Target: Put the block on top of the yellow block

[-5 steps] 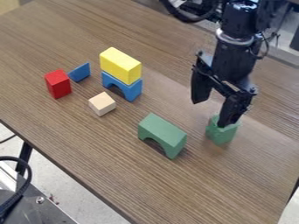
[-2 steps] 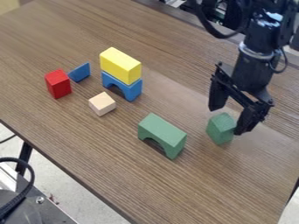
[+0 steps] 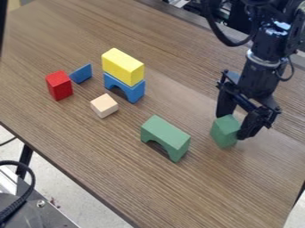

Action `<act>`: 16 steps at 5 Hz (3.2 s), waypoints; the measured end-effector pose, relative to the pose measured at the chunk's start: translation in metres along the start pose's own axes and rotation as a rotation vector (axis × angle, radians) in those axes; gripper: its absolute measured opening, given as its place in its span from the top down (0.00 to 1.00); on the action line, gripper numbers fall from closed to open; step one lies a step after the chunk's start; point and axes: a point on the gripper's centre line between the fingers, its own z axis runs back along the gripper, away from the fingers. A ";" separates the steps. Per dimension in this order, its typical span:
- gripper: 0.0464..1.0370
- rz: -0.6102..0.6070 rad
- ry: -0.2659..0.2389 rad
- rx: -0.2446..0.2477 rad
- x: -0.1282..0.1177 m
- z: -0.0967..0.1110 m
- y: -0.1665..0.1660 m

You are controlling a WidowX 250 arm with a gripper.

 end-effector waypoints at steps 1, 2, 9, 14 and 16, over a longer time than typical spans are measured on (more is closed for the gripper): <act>0.47 0.014 0.009 0.000 -0.004 -0.002 0.000; 0.47 0.022 0.016 0.003 -0.005 -0.003 0.001; 0.47 0.504 -0.028 0.075 -0.056 0.073 0.071; 0.47 0.586 -0.244 -0.053 -0.068 0.092 0.093; 0.47 0.608 -0.282 -0.019 -0.080 0.102 0.094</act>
